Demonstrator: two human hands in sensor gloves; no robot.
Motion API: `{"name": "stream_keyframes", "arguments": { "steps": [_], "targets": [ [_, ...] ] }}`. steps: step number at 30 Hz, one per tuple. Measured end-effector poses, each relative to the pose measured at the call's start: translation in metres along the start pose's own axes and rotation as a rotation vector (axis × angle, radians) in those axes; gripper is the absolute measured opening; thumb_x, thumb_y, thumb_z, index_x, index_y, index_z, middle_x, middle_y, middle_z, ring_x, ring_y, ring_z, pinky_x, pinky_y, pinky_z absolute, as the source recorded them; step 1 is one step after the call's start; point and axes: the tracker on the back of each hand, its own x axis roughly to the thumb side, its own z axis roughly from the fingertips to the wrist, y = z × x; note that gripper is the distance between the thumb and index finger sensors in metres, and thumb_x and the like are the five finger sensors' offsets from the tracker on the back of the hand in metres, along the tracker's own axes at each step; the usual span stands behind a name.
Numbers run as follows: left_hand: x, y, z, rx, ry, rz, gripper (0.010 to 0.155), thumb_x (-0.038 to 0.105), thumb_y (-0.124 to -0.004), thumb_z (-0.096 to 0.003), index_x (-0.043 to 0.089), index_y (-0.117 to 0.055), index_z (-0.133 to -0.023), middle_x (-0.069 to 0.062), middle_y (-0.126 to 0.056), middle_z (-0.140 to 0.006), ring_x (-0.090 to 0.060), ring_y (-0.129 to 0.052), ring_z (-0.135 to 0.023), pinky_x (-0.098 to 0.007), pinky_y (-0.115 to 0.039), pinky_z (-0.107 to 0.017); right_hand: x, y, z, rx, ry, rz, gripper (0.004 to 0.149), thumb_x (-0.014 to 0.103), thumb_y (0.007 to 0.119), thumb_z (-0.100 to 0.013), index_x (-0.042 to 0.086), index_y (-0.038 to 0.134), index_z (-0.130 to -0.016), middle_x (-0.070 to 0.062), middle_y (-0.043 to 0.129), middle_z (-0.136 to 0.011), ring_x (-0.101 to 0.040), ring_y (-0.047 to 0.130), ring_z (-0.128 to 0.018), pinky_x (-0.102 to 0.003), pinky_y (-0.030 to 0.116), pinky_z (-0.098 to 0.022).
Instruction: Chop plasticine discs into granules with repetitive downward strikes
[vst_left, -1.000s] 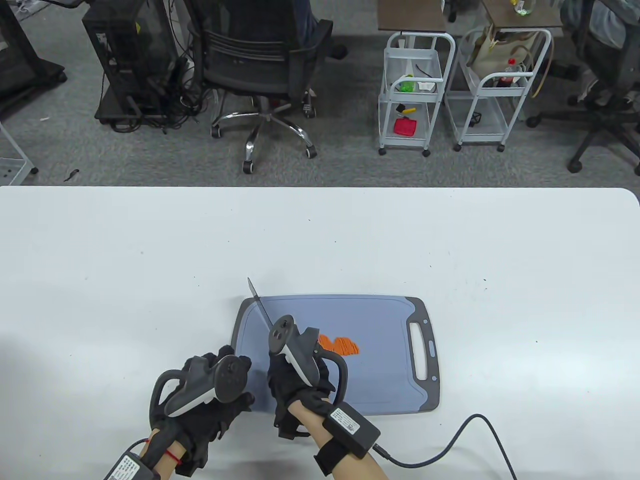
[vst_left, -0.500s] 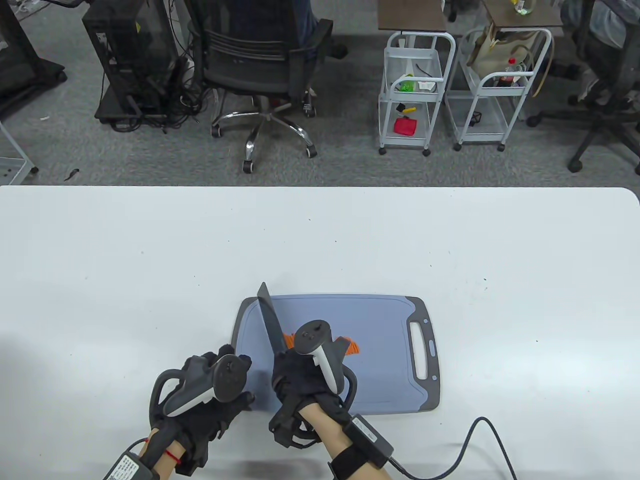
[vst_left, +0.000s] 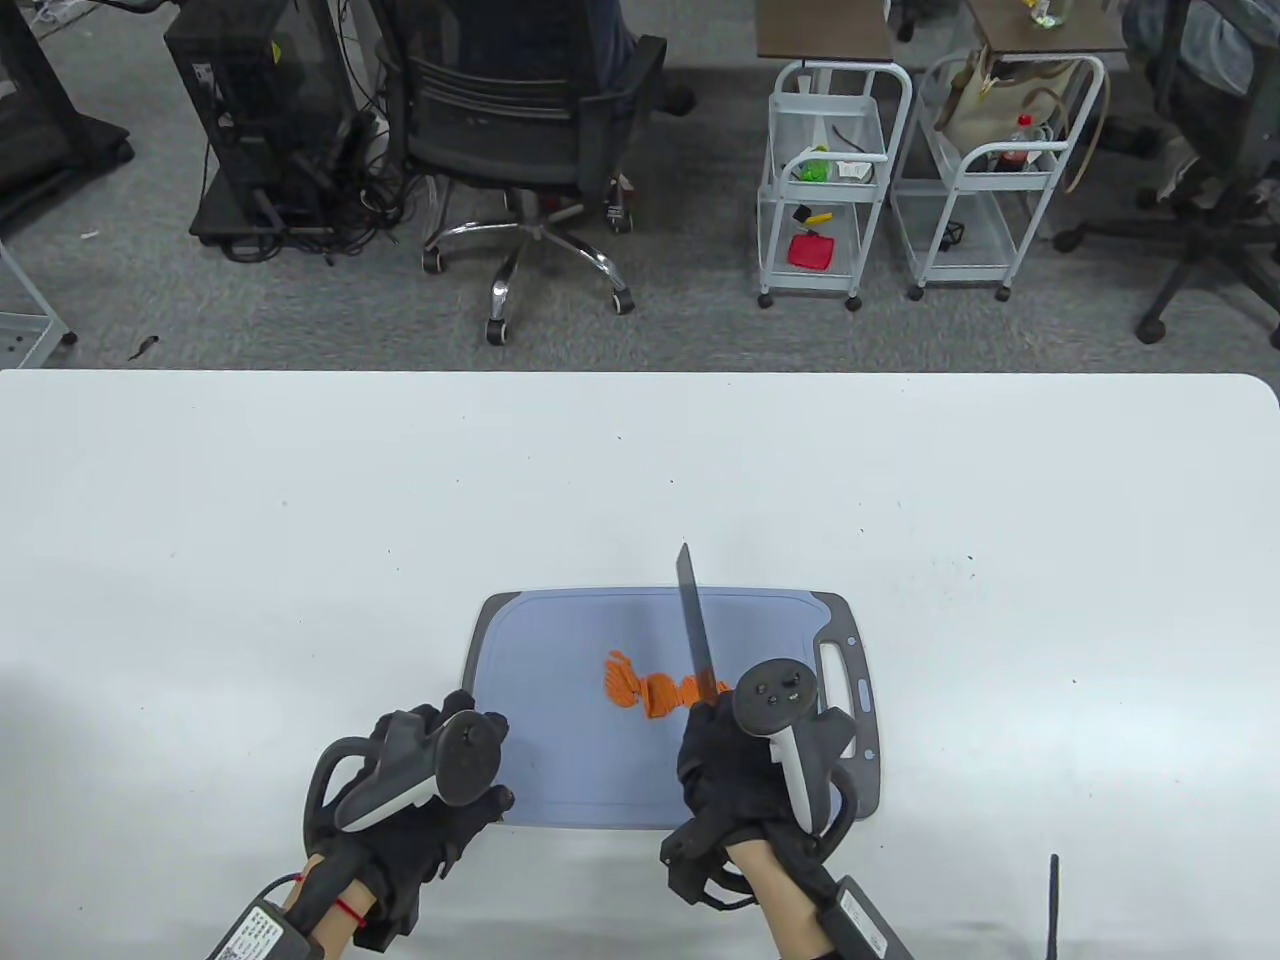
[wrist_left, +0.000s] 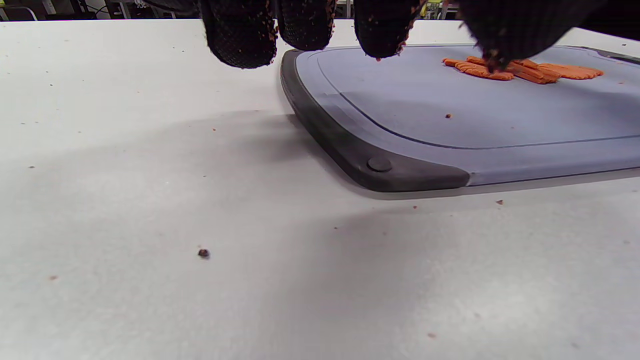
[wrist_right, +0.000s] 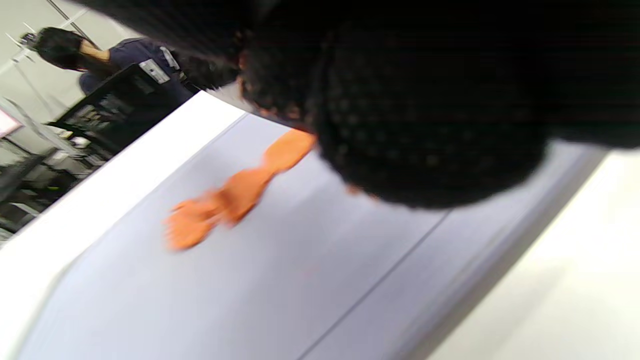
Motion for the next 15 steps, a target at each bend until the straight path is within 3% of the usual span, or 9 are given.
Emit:
{"name": "stream_keyframes", "arguments": {
  "steps": [3,10,15],
  "targets": [
    [0.000,-0.001,0.000,-0.005,0.001,-0.005,0.077,0.062,-0.061,-0.0384,0.034,-0.054,-0.110,-0.013,-0.048,-0.124,-0.046,-0.063,-0.107,-0.066,-0.046,-0.075,-0.003,0.007,-0.007,0.010,0.034,0.075,0.055,0.048,0.074,-0.050,0.013,0.084,-0.091,-0.010,0.099,-0.053,-0.023,0.111,-0.014,-0.046,0.094,-0.015],
    [0.001,0.000,0.000,-0.014,0.001,-0.007,0.077,0.062,-0.061,-0.0384,0.033,-0.054,-0.110,-0.013,-0.047,-0.124,-0.046,-0.063,-0.108,-0.066,-0.046,-0.075,0.017,0.025,0.001,0.040,-0.029,0.071,0.054,0.048,0.073,-0.050,0.012,0.084,-0.090,-0.010,0.099,-0.053,-0.022,0.111,-0.013,-0.045,0.094,-0.014],
    [0.001,0.000,0.001,-0.007,-0.003,0.000,0.077,0.062,-0.061,-0.0383,0.033,-0.054,-0.110,-0.013,-0.048,-0.124,-0.046,-0.063,-0.107,-0.066,-0.046,-0.075,0.030,0.022,0.009,0.031,-0.085,0.069,0.054,0.048,0.073,-0.050,0.012,0.084,-0.089,-0.010,0.099,-0.052,-0.022,0.111,-0.013,-0.045,0.094,-0.014]
  ]
}}
